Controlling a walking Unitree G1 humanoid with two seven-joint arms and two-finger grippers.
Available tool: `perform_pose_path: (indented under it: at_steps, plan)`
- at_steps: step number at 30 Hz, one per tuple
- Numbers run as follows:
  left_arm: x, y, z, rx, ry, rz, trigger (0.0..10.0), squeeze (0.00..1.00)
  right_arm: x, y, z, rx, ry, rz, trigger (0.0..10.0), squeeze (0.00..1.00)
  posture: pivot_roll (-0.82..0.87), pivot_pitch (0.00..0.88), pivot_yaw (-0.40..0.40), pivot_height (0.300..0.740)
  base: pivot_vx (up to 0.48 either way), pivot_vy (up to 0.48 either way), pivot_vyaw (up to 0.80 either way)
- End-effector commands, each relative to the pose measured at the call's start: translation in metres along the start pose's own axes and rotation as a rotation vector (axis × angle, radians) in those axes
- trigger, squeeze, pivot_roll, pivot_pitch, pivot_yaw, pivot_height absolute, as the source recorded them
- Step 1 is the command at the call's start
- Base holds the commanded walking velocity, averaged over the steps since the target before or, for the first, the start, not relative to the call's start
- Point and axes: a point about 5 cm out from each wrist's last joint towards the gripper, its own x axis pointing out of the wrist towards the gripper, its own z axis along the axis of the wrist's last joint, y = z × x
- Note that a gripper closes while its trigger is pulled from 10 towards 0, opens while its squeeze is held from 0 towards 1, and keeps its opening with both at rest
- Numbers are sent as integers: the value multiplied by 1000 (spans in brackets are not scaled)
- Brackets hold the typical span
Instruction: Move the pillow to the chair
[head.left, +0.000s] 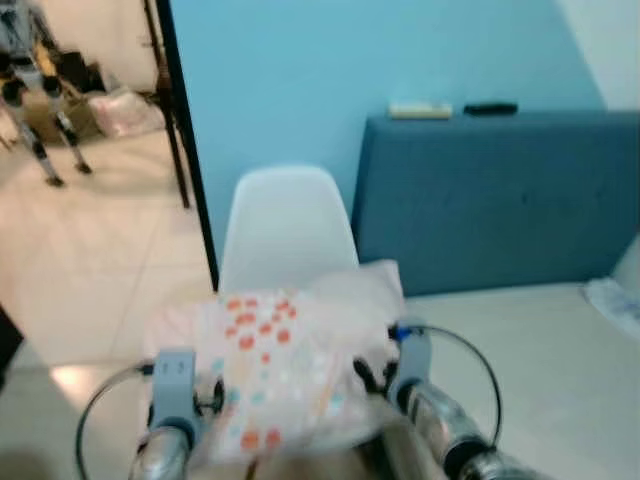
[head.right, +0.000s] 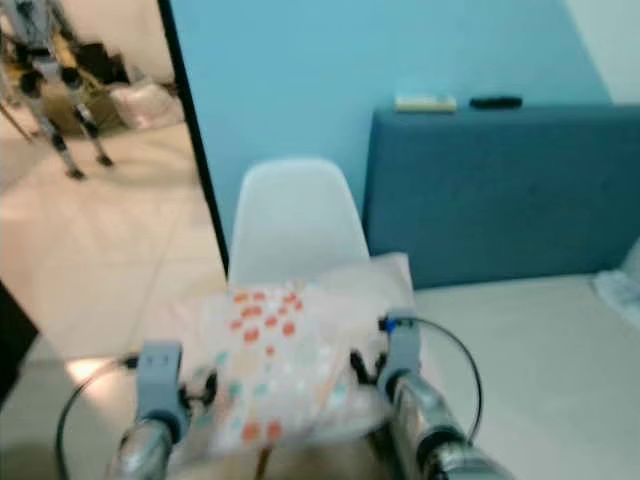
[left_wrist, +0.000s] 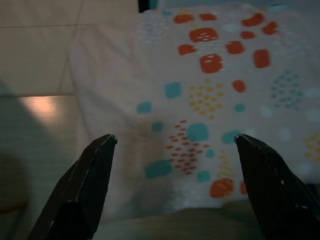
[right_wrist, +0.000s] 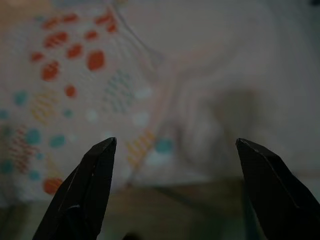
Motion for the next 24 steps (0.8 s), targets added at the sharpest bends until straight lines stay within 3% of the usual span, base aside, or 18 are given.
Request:
perform_pose_path:
  at_steps: [1, 15, 24]
  plan:
    - [1, 1, 2, 15, -10, 3, 10000, 0, 0, 0, -1, 2, -3, -8, 10000, 0, 109, 0, -59, 736, 0, 0, 0]
    - [2, 2, 3, 22, -18, -3, 10000, 0, 0, 0, -2, -18, 11, -19, 10000, 0, 112, 0, -57, 736, 0, 0, 0]
    - [6, 1, 6, 27, -24, -15, 10000, 0, -3, -11, -9, -23, 61, -101, 10000, 0, 104, 0, -47, 736, 0, 0, -681]
